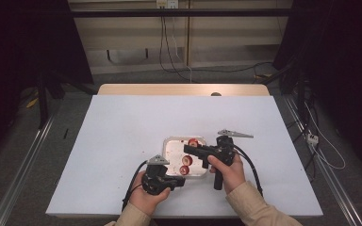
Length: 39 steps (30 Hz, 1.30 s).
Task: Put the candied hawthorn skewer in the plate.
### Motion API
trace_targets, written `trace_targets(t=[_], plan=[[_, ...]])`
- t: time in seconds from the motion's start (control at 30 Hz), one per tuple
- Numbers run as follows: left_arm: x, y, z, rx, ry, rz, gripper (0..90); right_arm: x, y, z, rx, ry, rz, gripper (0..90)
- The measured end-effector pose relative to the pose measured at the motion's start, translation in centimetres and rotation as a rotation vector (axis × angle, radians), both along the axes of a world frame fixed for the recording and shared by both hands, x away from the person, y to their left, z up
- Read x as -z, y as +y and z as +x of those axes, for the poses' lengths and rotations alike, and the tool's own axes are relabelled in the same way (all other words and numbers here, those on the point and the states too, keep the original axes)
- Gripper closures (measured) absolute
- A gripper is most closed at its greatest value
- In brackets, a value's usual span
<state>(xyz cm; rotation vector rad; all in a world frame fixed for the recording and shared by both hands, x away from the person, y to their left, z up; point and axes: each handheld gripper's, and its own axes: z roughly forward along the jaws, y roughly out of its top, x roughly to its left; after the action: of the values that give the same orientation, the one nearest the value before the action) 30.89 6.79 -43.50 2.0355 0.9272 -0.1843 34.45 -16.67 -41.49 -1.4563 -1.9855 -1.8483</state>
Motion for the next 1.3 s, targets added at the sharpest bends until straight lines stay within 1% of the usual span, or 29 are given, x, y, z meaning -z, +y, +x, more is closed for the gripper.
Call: trace_targets(t=[0.03, 0.07, 0.1, 0.13, 0.2, 0.23, 0.27, 0.3, 0.37, 0.5, 0.57, 0.6, 0.67, 0.7, 0.73, 0.8, 0.83, 0.87, 0.9, 0.93, 0.97, 1.0, 1.03, 1.13, 1.17, 1.2, 1.23, 1.27, 1.3], plan=[[0.1, 0.0, 0.0, -0.005, -0.003, 0.003, 90.0, 0.0, 0.0, 0.0, 0.005, -0.009, 0.004, 67.1], [0.1, 0.0, 0.0, -0.004, 0.003, -0.003, 90.0, -0.1, 0.0, 0.0, 0.006, -0.009, 0.013, 65.0], [0.1, 0.0, 0.1, 0.002, 0.008, 0.0, 90.0, -0.1, -0.1, 0.1, 0.007, -0.007, 0.021, 62.0], [0.2, 0.0, 0.1, 0.003, 0.01, -0.001, 90.0, -0.2, -0.2, 0.1, 0.012, -0.003, 0.029, 62.0], [0.1, 0.0, 0.1, 0.005, 0.007, -0.004, 90.0, -0.3, -0.3, 0.2, 0.017, -0.011, 0.018, 67.8], [0.1, 0.0, 0.0, 0.006, 0.006, -0.004, 89.9, -0.3, -0.4, 0.2, 0.015, -0.012, 0.017, 67.8], [0.1, -0.1, 0.0, 0.009, 0.006, -0.003, 90.0, -0.3, -0.4, 0.2, 0.017, -0.01, 0.017, 69.8], [0.1, -0.1, 0.0, 0.017, 0.01, -0.001, 90.0, -0.3, -0.4, 0.2, 0.017, -0.013, 0.011, 73.6], [0.2, -0.3, -0.1, 0.017, 0.01, 0.005, 90.0, -0.3, -0.3, 0.2, 0.019, -0.024, 0.004, 74.2], [0.1, -0.3, -0.2, 0.023, 0.002, 0.011, 90.0, -0.4, -0.4, 0.3, 0.013, -0.007, 0.01, 74.4], [0.1, -0.3, -0.2, 0.03, 0.001, 0.026, 90.0, -0.4, -0.4, 0.3, 0.003, 0.002, 0.009, 74.5], [0.1, -0.4, -0.2, 0.04, 0.004, 0.027, 90.0, -0.4, -0.4, 0.3, -0.003, 0.008, 0.001, 74.5], [0.0, -0.4, -0.2, 0.029, -0.003, 0.04, 90.0, -0.5, -0.3, 0.3, -0.019, 0.01, -0.01, 74.6], [0.0, -0.3, -0.2, 0.032, -0.005, 0.044, 90.0, -0.6, -0.3, 0.3, -0.021, 0.008, -0.016, 74.7], [0.0, -0.2, -0.1, 0.024, -0.01, 0.037, 90.0, -0.7, -0.3, 0.3, -0.026, 0.018, -0.018, 74.7], [-0.2, -0.1, -0.1, 0.015, -0.01, 0.038, 90.0, -0.8, -0.4, 0.4, -0.031, 0.016, -0.014, 74.8], [-0.2, -0.1, -0.1, 0.01, -0.017, 0.044, 90.0, -0.8, -0.4, 0.4, -0.034, 0.019, -0.014, 74.8], [-0.3, 0.0, -0.1, 0.0, -0.029, 0.022, 90.0, -0.8, -0.4, 0.4, -0.038, 0.021, -0.012, 74.8], [-0.5, 0.1, 0.0, -0.003, -0.035, 0.023, 90.0, -0.8, -0.3, 0.3, -0.06, 0.035, -0.025, 74.8], [-0.5, 0.2, 0.0, -0.005, -0.034, 0.026, 90.0, -0.6, 0.1, 0.2, -0.084, 0.039, -0.047, 74.8], [-0.5, 0.3, 0.1, -0.003, -0.03, 0.018, 90.0, -0.5, 0.3, 0.0, -0.086, 0.04, -0.05, 74.8], [-0.4, 0.4, 0.1, 0.004, -0.025, 0.015, 90.0, -0.4, 0.5, -0.1, -0.082, 0.029, -0.047, 74.8], [-0.4, 0.4, 0.1, -0.004, -0.024, 0.005, 90.0, -0.5, 0.6, -0.1, -0.086, 0.025, -0.048, 74.8], [-0.5, 0.4, 0.1, -0.001, -0.028, 0.006, 90.0, -0.4, 0.6, 0.1, -0.08, 0.023, -0.033, 74.6], [-0.4, 0.4, 0.1, 0.0, -0.025, 0.002, 90.0, -0.4, 0.6, 0.1, -0.079, 0.026, -0.033, 74.3], [-0.3, 0.4, 0.1, -0.01, -0.026, 0.001, 90.0, -0.4, 0.6, 0.1, -0.078, 0.027, -0.03, 72.9], [-0.3, 0.4, 0.2, 0.003, -0.02, 0.004, 90.0, -0.4, 0.6, 0.1, -0.076, 0.023, -0.029, 67.4], [-0.2, 0.4, 0.2, -0.007, -0.021, 0.007, 90.0, -0.5, 0.6, 0.1, -0.066, 0.023, -0.025, 60.9], [-0.2, 0.5, 0.2, -0.007, -0.018, 0.004, 90.0, -0.5, 0.5, 0.1, -0.051, 0.025, -0.015, 57.5]])
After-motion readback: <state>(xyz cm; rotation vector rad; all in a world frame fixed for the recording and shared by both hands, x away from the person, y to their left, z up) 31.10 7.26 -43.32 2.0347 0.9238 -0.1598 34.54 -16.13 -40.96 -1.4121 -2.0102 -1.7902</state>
